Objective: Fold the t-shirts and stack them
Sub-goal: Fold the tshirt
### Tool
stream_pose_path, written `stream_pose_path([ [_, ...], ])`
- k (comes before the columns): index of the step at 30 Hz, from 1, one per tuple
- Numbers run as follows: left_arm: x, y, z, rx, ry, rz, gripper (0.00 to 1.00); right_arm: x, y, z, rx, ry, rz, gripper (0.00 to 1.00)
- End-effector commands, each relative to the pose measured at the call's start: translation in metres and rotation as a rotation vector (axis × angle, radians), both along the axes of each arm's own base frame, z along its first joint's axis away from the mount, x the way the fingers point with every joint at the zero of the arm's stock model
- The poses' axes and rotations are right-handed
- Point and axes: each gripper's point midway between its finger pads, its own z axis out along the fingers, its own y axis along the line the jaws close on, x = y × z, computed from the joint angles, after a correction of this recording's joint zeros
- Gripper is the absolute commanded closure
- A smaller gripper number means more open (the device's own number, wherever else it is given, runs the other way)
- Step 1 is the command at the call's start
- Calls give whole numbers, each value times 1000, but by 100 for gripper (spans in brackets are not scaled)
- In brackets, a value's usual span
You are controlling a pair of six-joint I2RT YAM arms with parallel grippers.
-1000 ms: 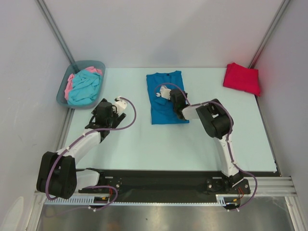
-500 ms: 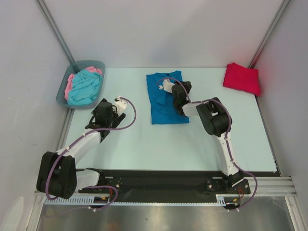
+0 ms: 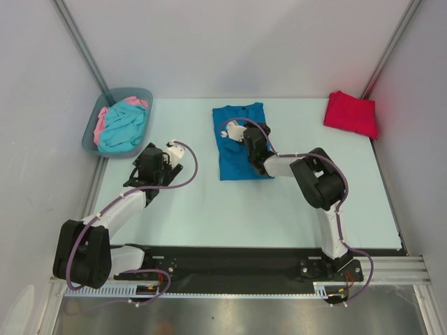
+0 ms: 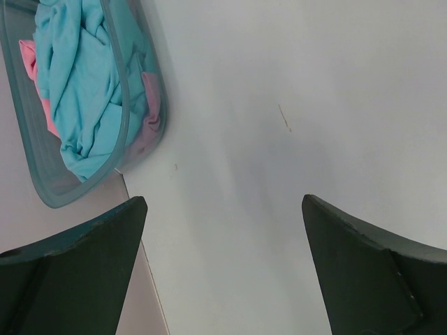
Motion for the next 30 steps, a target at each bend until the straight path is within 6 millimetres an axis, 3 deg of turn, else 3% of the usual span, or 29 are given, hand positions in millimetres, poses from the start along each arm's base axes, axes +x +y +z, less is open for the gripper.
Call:
stream_pose_path([
  [1,3,1,6,-4,-25,-3,0,-16,32,25,65,-32,94,44],
  [6,3,1,6,-4,-25,-3,0,-30,59,16,31,-18,161,44],
  [17,3,0,4,-4,-22,-4,0,-46,98,-1,-12,-1,231,44],
  [30,3,0,6,-3,-25,-5,0,-64,120,-23,-48,44,286,43],
])
